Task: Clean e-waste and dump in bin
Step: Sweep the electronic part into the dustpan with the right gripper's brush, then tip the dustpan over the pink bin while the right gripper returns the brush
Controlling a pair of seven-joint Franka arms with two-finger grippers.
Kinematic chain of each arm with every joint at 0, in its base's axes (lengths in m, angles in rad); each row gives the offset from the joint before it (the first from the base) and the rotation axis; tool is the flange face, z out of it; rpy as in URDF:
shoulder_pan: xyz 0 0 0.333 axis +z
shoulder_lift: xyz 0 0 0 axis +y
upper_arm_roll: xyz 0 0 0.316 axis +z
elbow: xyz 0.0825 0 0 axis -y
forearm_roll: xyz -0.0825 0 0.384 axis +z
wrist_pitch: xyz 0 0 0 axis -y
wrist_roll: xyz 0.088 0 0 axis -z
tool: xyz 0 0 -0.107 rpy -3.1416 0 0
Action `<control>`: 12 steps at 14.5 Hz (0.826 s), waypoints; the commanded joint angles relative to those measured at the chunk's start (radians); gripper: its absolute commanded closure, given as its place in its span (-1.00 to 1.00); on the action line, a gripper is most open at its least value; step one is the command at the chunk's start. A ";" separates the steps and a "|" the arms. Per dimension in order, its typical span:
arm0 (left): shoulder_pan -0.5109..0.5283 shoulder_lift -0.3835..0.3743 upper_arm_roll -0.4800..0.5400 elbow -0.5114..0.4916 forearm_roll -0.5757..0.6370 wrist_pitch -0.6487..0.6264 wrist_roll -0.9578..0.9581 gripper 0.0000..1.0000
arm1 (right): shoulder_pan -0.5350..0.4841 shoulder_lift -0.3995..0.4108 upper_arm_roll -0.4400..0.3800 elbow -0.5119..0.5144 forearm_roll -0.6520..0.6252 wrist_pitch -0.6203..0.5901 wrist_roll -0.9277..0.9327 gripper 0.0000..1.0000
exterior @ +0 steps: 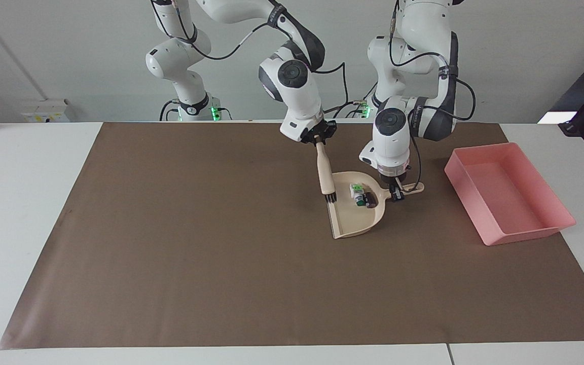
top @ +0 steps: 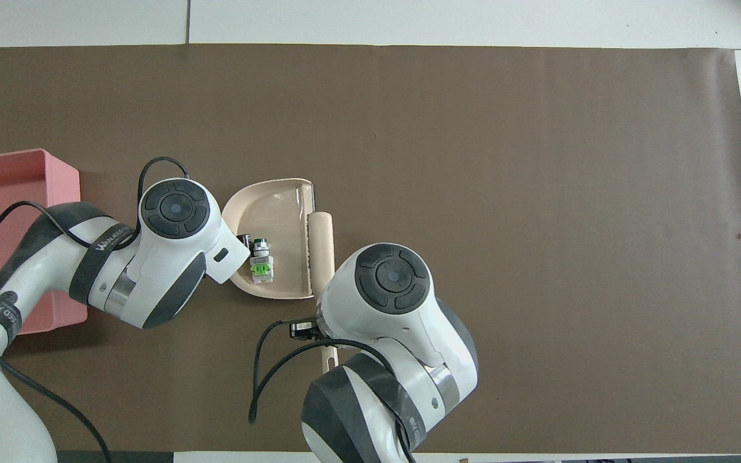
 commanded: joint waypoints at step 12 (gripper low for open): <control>0.354 -0.132 0.018 0.101 -0.307 -0.110 0.529 1.00 | -0.667 -0.191 0.010 -0.151 -0.427 -0.300 -0.451 1.00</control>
